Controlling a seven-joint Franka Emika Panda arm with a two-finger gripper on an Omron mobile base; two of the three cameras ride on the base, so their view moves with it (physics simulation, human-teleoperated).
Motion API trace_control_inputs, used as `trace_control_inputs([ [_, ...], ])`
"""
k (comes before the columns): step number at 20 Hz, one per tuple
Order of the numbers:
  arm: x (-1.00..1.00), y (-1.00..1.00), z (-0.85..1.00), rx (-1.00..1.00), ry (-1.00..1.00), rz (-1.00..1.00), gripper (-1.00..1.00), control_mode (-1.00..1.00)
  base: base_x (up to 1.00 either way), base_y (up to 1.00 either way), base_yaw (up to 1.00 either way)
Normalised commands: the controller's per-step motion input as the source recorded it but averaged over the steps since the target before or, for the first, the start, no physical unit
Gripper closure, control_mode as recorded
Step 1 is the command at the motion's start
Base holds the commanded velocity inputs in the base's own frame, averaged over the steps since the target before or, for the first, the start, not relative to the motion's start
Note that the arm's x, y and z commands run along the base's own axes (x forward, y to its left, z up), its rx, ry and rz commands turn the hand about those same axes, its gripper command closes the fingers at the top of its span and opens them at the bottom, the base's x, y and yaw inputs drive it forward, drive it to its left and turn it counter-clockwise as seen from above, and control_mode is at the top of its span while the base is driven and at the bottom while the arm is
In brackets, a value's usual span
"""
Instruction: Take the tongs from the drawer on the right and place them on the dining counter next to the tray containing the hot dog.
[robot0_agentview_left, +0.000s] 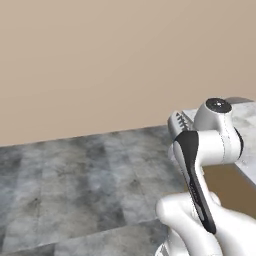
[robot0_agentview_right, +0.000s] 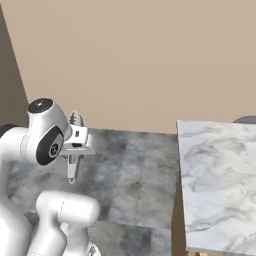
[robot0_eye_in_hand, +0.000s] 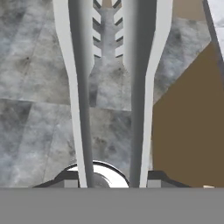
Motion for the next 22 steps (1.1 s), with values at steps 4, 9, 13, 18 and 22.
trace_control_inputs([
  [4, 0.00, 0.00, 0.00, 0.00, 0.00, 0.00, 1.00, 1.00, 1.00, 0.37, -0.01],
  [9, 0.00, 0.00, 0.00, 0.00, 0.00, 0.00, 1.00, 1.00, 1.00, 0.38, -0.02],
  [13, 0.00, 0.00, 0.00, 0.00, 0.00, 0.00, 1.00, 1.00, 1.00, 0.47, -0.08],
  [18, 0.00, 0.00, 0.00, 0.00, 0.00, 0.00, 1.00, 1.00, 1.00, 0.41, -0.22],
  [22, 0.00, 0.00, 0.00, 0.00, 0.00, 0.00, 1.00, 1.00, 1.00, 0.16, -0.41],
])
